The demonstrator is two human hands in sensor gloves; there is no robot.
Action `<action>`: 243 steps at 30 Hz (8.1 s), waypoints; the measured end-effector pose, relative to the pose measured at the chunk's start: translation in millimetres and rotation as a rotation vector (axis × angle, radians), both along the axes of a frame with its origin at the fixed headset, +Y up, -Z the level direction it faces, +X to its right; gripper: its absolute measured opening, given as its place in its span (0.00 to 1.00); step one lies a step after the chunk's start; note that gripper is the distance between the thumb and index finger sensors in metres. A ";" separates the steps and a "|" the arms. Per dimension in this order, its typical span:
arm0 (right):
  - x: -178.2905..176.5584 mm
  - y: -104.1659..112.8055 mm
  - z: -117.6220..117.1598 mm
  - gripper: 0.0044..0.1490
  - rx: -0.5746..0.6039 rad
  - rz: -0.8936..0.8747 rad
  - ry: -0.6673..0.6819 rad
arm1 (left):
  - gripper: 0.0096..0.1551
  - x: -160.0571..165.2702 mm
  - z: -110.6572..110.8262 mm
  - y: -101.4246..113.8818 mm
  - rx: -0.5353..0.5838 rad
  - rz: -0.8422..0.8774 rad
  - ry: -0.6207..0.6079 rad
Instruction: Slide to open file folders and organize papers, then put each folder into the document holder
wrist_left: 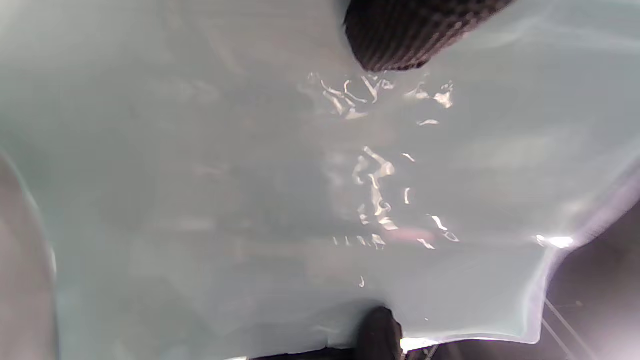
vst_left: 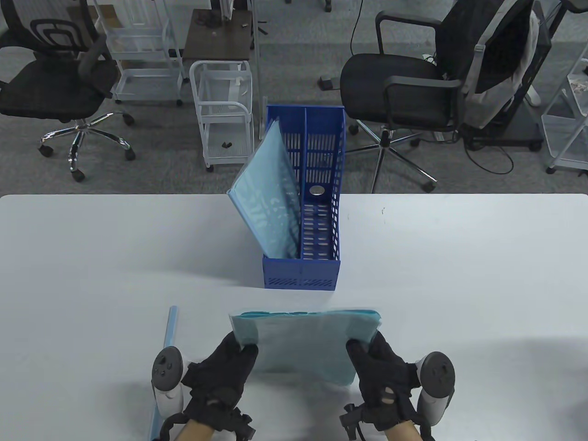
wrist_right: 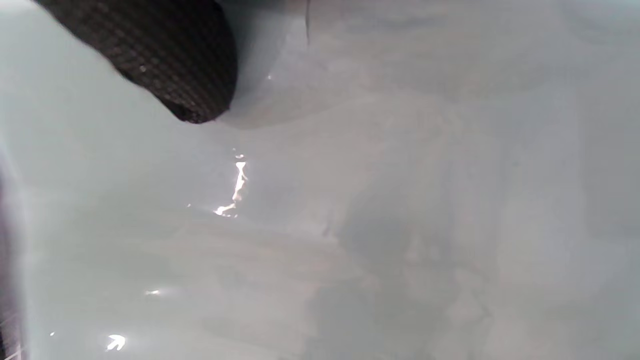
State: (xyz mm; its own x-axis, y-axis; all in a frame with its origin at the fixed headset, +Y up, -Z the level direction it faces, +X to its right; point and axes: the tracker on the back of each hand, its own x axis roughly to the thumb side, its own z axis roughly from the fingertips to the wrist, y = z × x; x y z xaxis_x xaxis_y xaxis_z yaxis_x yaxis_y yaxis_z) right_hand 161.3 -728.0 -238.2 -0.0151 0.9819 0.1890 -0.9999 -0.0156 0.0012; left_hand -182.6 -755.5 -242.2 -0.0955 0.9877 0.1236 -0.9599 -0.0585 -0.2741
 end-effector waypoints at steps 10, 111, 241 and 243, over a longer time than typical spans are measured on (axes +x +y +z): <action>-1.1 -6.0 -3.7 0.42 -0.008 -0.011 0.040 | 0.34 -6.1 -1.7 -4.2 -0.032 -0.032 0.018; -39.1 37.7 -25.8 0.28 0.493 1.200 -0.100 | 0.28 -41.7 -51.4 82.3 0.062 0.069 0.352; -20.9 -0.2 -45.5 0.35 0.011 -0.245 0.255 | 0.51 -55.2 -15.5 55.4 0.023 -0.737 0.240; -10.3 21.6 -46.7 0.37 0.109 -0.243 0.163 | 0.50 -55.9 -16.2 55.1 0.004 -0.774 0.237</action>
